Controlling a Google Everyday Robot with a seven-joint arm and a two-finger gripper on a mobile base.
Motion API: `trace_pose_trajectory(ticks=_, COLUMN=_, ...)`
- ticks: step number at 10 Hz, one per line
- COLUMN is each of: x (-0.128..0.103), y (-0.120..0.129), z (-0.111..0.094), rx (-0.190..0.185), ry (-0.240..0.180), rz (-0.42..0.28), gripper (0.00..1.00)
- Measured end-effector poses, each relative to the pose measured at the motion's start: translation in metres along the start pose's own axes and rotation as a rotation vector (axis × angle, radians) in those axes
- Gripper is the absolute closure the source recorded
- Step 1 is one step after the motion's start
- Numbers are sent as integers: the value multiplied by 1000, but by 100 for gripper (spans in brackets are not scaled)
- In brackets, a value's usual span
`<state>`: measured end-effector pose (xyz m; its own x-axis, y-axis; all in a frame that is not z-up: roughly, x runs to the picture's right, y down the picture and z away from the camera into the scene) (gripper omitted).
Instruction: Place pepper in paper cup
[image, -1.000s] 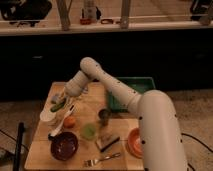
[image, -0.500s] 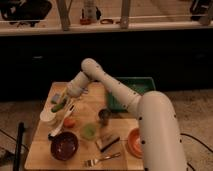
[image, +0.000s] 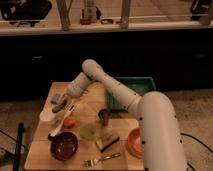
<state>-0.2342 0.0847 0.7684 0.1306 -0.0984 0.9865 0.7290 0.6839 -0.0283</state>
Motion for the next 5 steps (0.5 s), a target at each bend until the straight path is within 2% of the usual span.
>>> trace_pose_trajectory(ticks=3, x=-13, y=-18, z=16, rx=-74, ry=28, rz=-27, gripper=100)
trace_pose_trajectory(ticks=5, x=-21, y=-26, z=24, rx=-109, ry=42, rz=-47, gripper=100)
